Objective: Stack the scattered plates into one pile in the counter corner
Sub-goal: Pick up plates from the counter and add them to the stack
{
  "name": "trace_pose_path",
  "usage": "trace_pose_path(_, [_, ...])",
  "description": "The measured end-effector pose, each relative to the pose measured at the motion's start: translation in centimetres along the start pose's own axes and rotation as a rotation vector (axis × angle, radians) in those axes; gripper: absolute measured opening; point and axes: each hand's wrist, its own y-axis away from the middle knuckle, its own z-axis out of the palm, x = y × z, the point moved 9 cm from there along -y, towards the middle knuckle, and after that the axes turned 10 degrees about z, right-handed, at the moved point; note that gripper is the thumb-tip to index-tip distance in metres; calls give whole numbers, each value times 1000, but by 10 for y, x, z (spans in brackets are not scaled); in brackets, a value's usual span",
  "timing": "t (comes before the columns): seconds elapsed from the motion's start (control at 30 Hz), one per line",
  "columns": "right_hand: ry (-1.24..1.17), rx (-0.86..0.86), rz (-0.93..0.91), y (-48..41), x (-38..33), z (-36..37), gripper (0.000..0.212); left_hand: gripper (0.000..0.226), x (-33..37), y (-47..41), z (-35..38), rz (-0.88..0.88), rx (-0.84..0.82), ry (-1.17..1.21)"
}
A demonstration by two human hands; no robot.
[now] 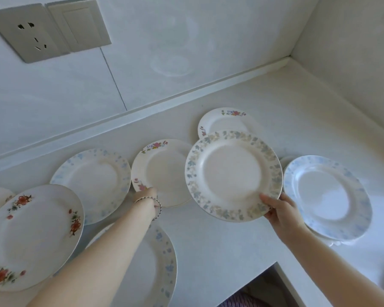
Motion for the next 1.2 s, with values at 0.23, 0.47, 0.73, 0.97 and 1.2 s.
trace_pose_path(0.23, [-71, 29, 16, 9, 1, -48, 18, 16, -2, 3, 18, -7, -69, 259])
trace_pose_path(0.47, [-129, 61, 0, 24, -17, -104, 17, 16, 39, 55, 8, 281, 19, 117])
trace_pose_path(0.73, [-206, 193, -28, 48, -35, -193, 16, 24, 41, 111, 54, 422, -224, 157])
trace_pose_path(0.97, [-333, 268, -9, 35, -28, -239, 13, 23, 28, 141, 115, 422, -330, 88])
trace_pose_path(1.2, [-324, 347, 32, 18, -27, -248, 14, 21, 25, 155, 147, 427, -370, 57])
